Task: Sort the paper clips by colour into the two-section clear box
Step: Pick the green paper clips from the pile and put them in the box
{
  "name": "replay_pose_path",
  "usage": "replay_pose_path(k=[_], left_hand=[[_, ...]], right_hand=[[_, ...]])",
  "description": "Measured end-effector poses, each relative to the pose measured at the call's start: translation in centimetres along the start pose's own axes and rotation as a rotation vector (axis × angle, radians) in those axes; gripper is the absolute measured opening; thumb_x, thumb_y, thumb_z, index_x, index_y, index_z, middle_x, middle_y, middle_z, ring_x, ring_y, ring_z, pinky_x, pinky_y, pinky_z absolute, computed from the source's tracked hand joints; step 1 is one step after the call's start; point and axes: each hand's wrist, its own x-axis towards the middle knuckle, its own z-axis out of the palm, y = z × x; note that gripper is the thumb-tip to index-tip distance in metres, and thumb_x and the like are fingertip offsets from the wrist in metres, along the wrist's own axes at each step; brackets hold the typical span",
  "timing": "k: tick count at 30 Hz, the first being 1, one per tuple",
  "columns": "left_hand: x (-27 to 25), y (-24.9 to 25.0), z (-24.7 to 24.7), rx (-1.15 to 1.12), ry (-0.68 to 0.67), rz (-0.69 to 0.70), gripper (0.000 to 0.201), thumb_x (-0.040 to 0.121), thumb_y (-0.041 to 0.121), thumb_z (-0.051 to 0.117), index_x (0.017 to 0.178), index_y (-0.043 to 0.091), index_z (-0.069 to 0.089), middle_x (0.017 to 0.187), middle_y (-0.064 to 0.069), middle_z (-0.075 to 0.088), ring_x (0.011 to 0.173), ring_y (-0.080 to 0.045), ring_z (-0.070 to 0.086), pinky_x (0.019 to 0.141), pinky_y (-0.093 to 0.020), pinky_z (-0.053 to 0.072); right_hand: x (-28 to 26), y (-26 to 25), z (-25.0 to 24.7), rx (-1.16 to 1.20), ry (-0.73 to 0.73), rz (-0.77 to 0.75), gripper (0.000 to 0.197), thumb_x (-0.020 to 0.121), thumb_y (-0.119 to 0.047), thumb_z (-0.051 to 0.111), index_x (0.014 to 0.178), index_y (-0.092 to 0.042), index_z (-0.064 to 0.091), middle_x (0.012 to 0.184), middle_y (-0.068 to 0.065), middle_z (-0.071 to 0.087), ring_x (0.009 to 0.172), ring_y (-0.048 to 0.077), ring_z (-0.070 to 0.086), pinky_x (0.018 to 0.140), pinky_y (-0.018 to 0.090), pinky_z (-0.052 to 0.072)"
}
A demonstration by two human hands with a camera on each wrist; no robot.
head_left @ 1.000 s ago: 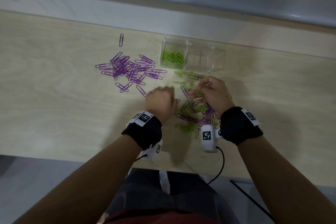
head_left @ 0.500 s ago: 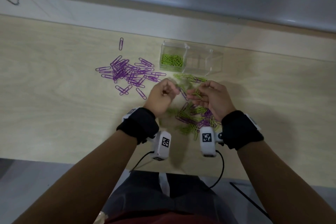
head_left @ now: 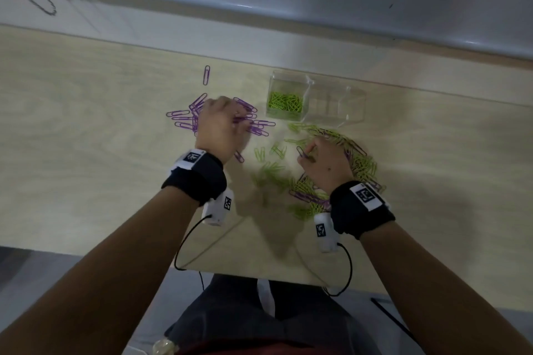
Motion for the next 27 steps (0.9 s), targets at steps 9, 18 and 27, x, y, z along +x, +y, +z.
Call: replay_pose_path(k=[9, 18, 27], left_hand=[[-5.0, 2.8, 1.9, 0.35, -0.575, 0.271, 0.118, 0.053, 0.07, 0.069, 0.144, 0.011, 0.022, 0.14, -0.012, 0.028, 0.125, -0.029, 0.028, 0.1, -0.041, 0.042], [-6.8, 1.6, 3.7, 0.014, -0.413, 0.179, 0.053, 0.063, 0.03, 0.073, 0.109, 0.002, 0.065, 0.107, -0.017, 0.058, 0.095, -0.035, 0.057, 0.073, -0.042, 0.055], [-6.5, 4.0, 2.9, 0.077, -0.519, 0.214, 0.017, 0.071, 0.01, 0.067, 0.084, -0.001, 0.068, 0.085, -0.021, 0.064, 0.073, -0.038, 0.064, 0.06, -0.037, 0.053]], right_hand=[[3.9, -2.1, 1.0, -0.317, 0.058, -0.267, 0.036, 0.084, 0.008, 0.044, 0.116, -0.004, 0.057, 0.114, 0.014, 0.052, 0.102, 0.031, 0.051, 0.083, 0.038, 0.046], [1.0, -1.7, 2.9, -0.384, -0.173, -0.489, 0.012, 0.088, -0.001, 0.05, 0.097, 0.001, 0.057, 0.101, 0.016, 0.05, 0.093, 0.03, 0.048, 0.074, 0.032, 0.037], [-1.3, 0.8, 3.4, -0.453, -0.175, -0.57, 0.024, 0.08, -0.005, 0.06, 0.102, 0.004, 0.061, 0.11, 0.015, 0.048, 0.097, 0.032, 0.05, 0.08, 0.042, 0.049]])
